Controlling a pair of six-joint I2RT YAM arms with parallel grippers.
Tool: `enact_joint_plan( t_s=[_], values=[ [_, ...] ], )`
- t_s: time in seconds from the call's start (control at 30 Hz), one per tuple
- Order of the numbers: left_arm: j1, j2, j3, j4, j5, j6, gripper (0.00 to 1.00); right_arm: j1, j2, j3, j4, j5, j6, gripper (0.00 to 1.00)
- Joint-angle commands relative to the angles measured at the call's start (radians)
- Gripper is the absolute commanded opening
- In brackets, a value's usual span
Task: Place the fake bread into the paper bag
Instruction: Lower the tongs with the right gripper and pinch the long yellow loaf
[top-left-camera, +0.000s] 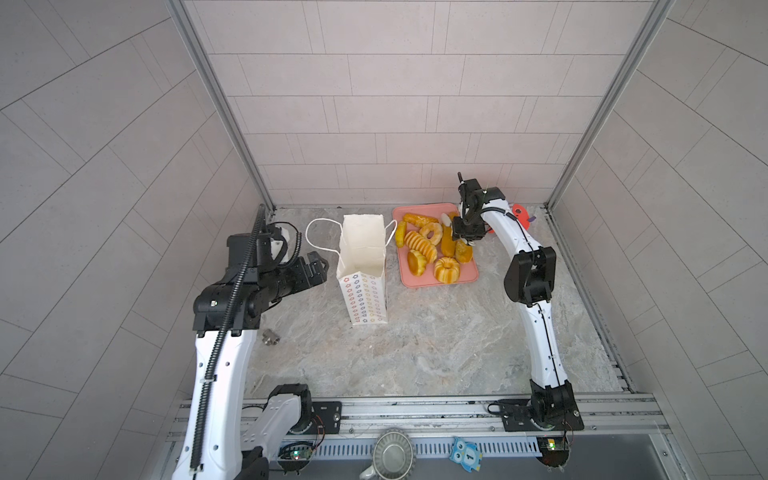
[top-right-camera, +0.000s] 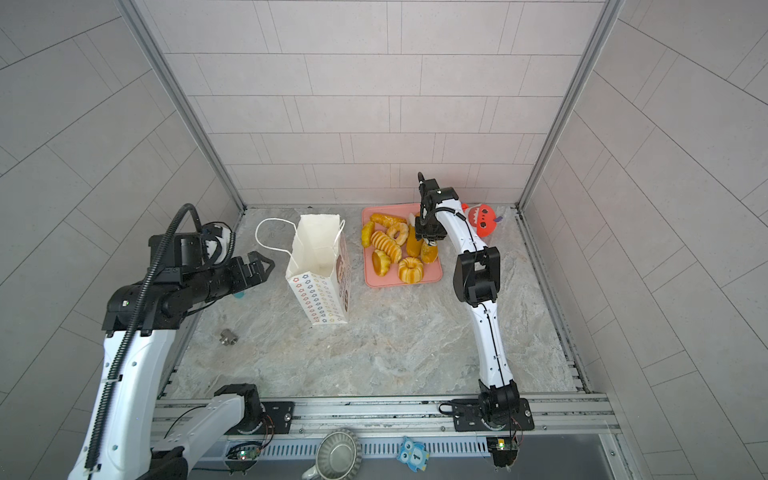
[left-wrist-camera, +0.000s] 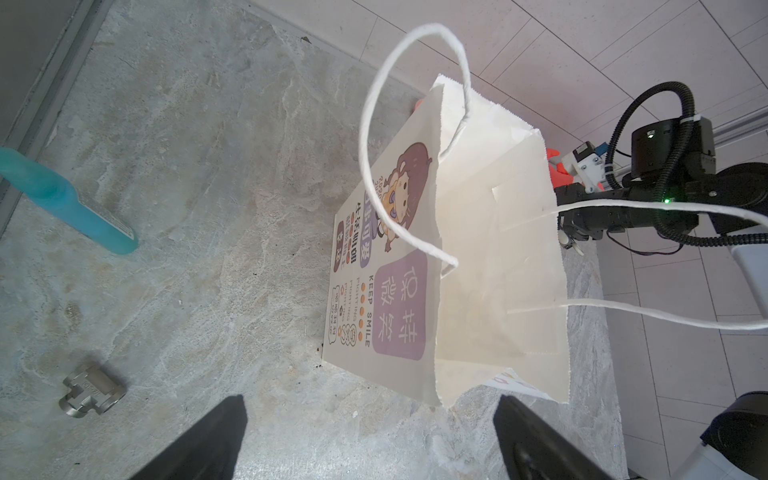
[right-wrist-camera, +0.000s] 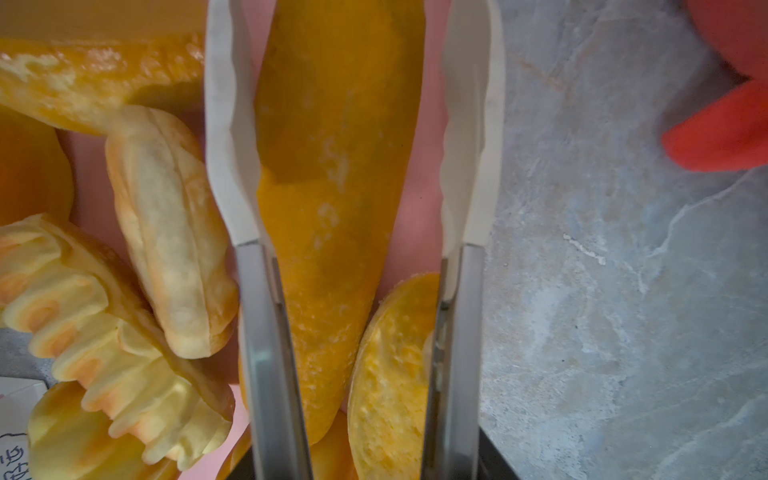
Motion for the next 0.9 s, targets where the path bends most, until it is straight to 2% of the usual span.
enact_joint_plan(
  t_s=[0.0,0.33,0.87],
  values=[
    [0.0,-0.011,-0.013,-0.004,-0.006,0.008,1.0,-0.009,0.014,0.026,0.004,-0.019,0.015,0.53],
    [0.0,-0.011,-0.011,-0.007,-0.005,-0.001,1.0,-0.017,0.002,0.045,0.002,-0.041,0.023,0.41],
    [0.001,-0.007,0.003,-0.003,0.019,-0.016,1.0,-0.015,-0.115,0.045,-0.001,-0.045,0.031,0.37]
  ],
)
